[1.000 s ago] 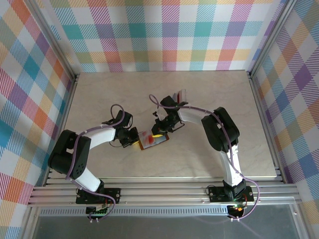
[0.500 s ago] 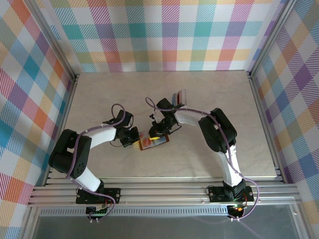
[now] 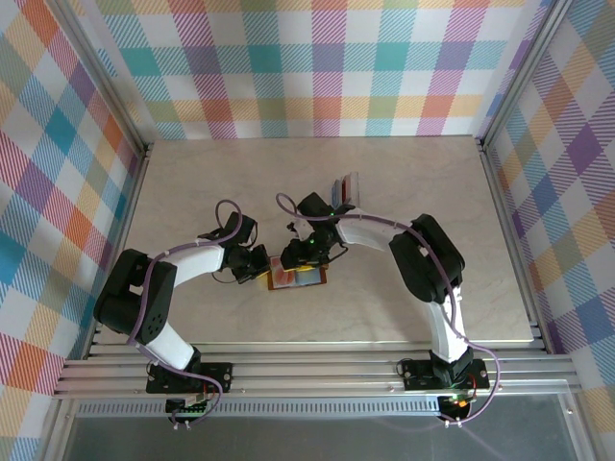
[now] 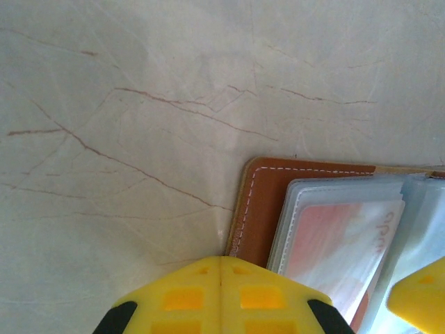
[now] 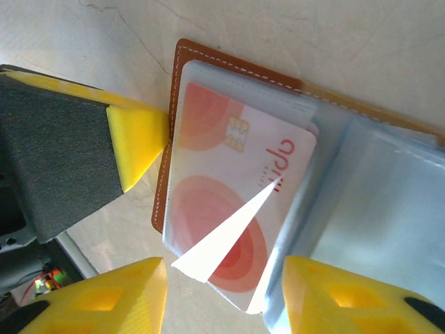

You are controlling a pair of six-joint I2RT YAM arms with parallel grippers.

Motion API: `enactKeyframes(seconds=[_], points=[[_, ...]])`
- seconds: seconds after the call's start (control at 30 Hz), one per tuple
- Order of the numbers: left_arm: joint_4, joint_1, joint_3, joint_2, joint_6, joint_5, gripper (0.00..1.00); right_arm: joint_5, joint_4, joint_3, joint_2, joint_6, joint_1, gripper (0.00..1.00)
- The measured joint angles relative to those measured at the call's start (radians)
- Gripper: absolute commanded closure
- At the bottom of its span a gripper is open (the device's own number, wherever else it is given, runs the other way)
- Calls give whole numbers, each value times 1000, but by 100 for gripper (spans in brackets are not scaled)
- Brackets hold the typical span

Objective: Put the credit cards into the card holder

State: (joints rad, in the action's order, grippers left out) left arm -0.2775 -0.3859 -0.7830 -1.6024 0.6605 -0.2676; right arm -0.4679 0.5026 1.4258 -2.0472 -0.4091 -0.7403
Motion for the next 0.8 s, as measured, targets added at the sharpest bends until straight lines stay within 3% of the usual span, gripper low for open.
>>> enactKeyframes(seconds=[0.23, 0.57, 0.8], points=[[-1, 0, -2, -2, 0, 0, 100, 156, 76, 10, 57, 44, 0, 60], [-1, 0, -2, -2, 0, -1, 100, 335, 149, 86, 26, 95, 0, 53], [-1, 0, -5, -6, 0, -4, 100, 388, 168, 92, -23, 119, -8, 50]])
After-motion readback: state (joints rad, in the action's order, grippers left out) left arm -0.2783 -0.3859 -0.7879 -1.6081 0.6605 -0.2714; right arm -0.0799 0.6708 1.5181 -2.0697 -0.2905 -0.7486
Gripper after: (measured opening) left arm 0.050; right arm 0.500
